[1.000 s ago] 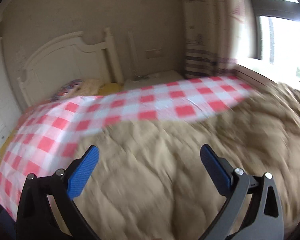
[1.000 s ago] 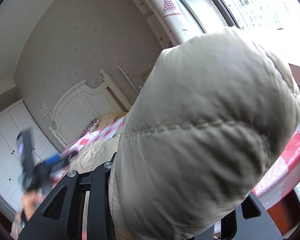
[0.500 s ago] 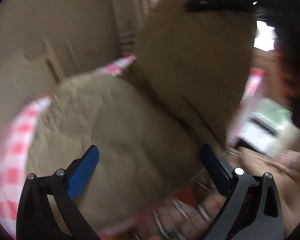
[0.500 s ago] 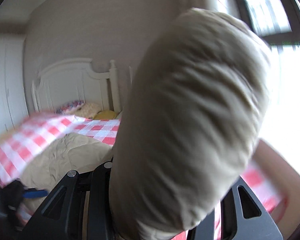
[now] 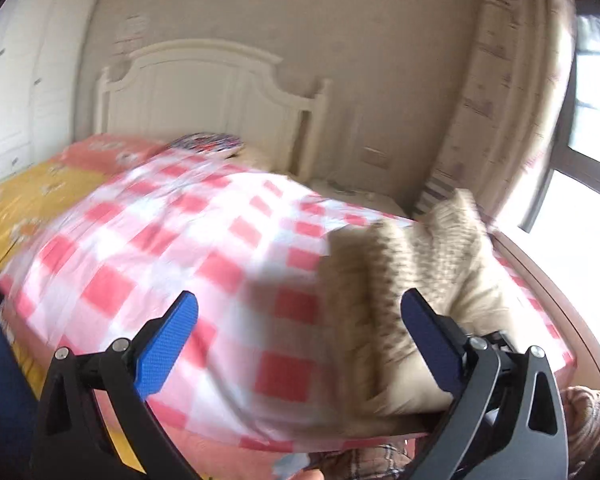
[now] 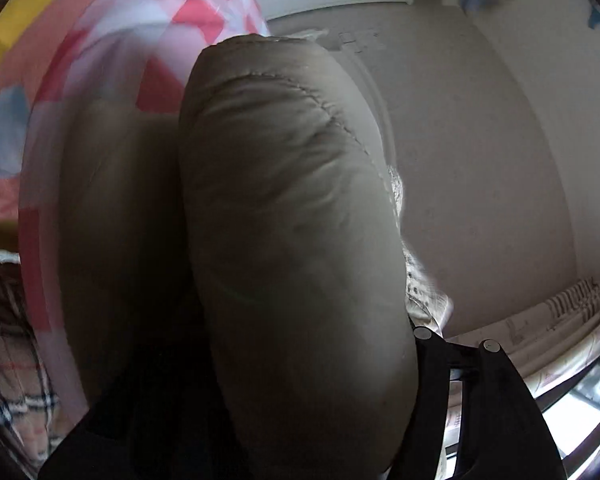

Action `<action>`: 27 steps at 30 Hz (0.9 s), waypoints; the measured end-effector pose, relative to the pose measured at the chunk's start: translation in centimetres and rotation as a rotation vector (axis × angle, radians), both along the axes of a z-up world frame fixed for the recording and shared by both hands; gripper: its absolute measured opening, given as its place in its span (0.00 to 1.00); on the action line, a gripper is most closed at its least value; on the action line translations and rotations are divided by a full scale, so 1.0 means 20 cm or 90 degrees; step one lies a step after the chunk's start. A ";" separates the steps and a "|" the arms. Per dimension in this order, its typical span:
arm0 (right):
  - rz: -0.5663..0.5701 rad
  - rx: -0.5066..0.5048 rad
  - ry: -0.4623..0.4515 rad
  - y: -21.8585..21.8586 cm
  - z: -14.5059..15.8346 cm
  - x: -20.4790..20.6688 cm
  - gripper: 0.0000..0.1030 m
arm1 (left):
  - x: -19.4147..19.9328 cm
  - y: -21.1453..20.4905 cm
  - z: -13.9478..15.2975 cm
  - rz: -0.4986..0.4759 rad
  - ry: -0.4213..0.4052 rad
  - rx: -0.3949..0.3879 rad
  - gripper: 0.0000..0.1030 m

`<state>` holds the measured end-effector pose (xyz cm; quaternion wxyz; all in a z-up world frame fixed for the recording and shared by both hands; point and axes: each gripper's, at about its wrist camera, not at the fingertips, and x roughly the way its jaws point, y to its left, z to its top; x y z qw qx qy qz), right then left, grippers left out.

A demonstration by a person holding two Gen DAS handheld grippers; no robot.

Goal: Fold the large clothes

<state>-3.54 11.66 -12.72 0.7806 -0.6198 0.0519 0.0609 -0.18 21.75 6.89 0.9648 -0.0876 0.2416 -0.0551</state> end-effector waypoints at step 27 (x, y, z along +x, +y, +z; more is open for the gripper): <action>0.171 0.440 0.321 -0.86 0.61 -0.25 0.75 | 1.06 -0.66 -0.45 -0.070 0.127 0.187 0.98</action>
